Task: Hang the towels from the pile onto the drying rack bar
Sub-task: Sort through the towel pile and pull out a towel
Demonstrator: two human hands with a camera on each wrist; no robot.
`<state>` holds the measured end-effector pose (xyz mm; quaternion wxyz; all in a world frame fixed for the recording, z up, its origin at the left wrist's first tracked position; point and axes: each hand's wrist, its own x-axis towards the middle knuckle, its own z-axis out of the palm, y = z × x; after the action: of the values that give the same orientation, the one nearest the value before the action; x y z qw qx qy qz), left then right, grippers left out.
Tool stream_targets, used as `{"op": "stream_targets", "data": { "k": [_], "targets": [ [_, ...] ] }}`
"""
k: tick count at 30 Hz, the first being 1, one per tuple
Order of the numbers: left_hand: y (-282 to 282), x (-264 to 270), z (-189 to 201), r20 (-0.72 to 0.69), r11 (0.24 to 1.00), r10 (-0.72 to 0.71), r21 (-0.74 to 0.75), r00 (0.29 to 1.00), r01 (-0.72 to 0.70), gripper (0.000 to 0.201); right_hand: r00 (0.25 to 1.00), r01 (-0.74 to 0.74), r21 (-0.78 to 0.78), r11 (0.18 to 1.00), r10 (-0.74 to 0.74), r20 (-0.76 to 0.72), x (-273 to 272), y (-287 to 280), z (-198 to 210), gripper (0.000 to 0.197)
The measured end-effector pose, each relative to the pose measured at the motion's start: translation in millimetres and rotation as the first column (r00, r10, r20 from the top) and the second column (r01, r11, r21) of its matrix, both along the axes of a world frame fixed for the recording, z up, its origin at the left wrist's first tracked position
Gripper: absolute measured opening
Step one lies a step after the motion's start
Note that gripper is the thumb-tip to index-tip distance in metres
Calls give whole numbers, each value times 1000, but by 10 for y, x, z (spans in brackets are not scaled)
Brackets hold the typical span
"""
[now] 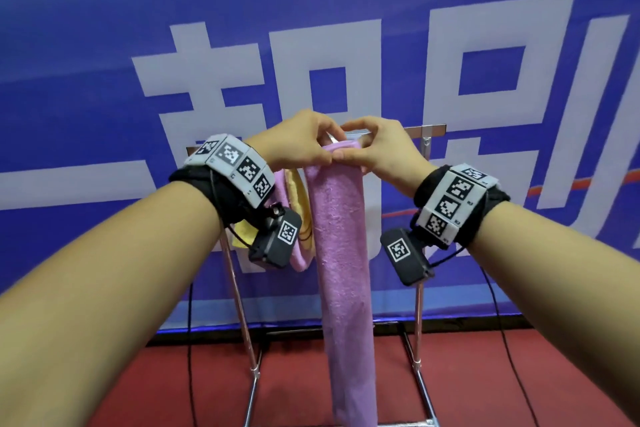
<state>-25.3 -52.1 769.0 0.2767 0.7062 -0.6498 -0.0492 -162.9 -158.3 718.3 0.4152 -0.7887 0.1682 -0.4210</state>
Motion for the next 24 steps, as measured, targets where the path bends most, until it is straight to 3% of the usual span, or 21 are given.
{"op": "stream_targets", "data": {
  "k": [4,9,12,21,24],
  "targets": [
    [-142,47,-91,28,999,29,-44,999,-28,8,997,-76,96,992,75,20,40,-123,-115,62],
    [-243,106,-79,-64,977,77,-196,995,-88,21,962,-168,189,967,203,-181,97,-274,-394,36],
    [-311,117,-36,-93,952,93,-285,991,-116,25,948,-169,259,951,229,-220,152,-329,-605,32],
    [-309,313,119,-165,871,29,-479,986,-105,28,984,-88,231,969,121,-130,422,-332,-918,32],
    [-317,411,126,-229,818,34,-552,973,-159,22,974,-51,158,986,83,-209,491,-378,-1027,30]
  ]
}}
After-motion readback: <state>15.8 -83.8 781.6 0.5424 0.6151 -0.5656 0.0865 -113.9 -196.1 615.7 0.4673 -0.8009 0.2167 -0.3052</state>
